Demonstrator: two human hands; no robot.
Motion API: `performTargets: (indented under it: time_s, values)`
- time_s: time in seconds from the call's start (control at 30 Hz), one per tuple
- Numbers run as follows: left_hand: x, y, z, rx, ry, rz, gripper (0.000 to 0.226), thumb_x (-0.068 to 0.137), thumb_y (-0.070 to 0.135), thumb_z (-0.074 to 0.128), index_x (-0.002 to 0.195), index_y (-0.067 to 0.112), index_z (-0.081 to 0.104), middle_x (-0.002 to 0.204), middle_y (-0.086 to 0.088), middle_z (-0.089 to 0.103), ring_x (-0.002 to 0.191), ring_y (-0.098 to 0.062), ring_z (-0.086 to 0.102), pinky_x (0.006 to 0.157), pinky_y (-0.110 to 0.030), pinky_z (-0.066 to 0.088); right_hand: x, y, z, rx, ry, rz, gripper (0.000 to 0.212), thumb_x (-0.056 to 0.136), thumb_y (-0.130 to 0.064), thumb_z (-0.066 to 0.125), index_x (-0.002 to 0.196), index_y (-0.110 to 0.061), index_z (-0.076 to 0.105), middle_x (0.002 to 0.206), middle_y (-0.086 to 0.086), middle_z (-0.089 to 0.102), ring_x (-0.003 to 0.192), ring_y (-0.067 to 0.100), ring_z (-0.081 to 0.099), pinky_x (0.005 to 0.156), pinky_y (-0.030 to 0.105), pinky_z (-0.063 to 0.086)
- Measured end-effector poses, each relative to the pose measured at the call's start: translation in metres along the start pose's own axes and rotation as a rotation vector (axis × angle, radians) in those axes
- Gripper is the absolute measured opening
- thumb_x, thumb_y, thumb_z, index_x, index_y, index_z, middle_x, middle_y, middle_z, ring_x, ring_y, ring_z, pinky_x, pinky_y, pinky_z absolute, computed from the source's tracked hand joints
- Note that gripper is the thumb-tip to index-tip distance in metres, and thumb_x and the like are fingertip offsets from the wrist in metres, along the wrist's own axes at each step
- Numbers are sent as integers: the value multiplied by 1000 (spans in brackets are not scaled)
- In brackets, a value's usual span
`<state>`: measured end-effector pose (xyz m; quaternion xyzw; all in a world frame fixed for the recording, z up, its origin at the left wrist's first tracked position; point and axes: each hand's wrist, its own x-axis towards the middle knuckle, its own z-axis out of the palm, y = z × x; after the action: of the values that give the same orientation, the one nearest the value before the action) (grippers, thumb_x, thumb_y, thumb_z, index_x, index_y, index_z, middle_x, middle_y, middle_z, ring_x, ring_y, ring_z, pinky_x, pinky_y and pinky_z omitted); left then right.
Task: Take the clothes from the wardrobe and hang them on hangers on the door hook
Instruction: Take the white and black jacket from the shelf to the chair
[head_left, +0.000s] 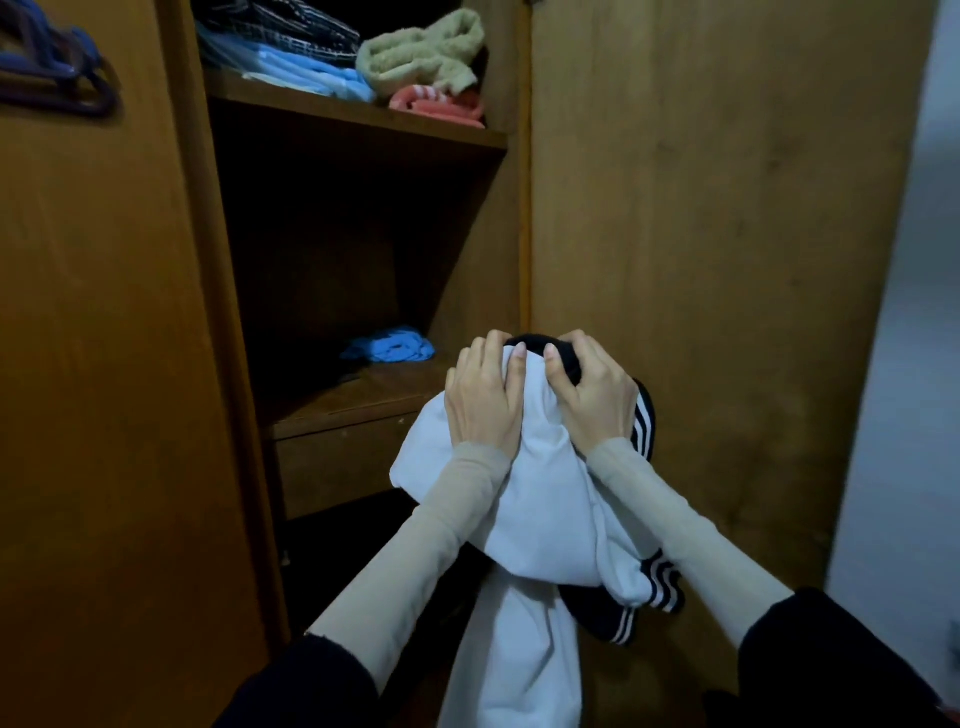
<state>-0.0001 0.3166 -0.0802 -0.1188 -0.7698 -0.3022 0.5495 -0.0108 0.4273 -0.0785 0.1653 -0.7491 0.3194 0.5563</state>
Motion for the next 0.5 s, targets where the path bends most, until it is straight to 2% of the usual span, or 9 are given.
performTargets:
  time_s: [0.2, 0.3, 0.5]
  values:
    - [-42, 70, 12, -74, -62, -6, 41, 94, 39, 27, 95, 10, 56, 84, -5, 60, 78, -22, 54, 69, -34, 42, -24, 27, -82, -125, -26, 18, 47, 90, -48, 29, 85, -12, 58, 74, 2, 61, 63, 15, 53, 50, 24, 33]
    - [-65, 109, 16, -126, -93, -8, 40, 95, 38, 28, 94, 10, 56, 84, -6, 60, 77, -23, 54, 69, -35, 43, -37, 38, -126, -167, -36, 49, 47, 90, -49, 29, 85, -12, 59, 74, 1, 61, 64, 15, 54, 50, 27, 37]
    - [-107, 183, 20, -198, -154, -20, 40, 95, 38, 29, 94, 9, 56, 86, -7, 60, 79, -24, 54, 70, -37, 42, -64, 55, -212, -277, -56, 121, 50, 87, -52, 26, 83, -13, 56, 73, -1, 58, 65, 14, 51, 50, 25, 26]
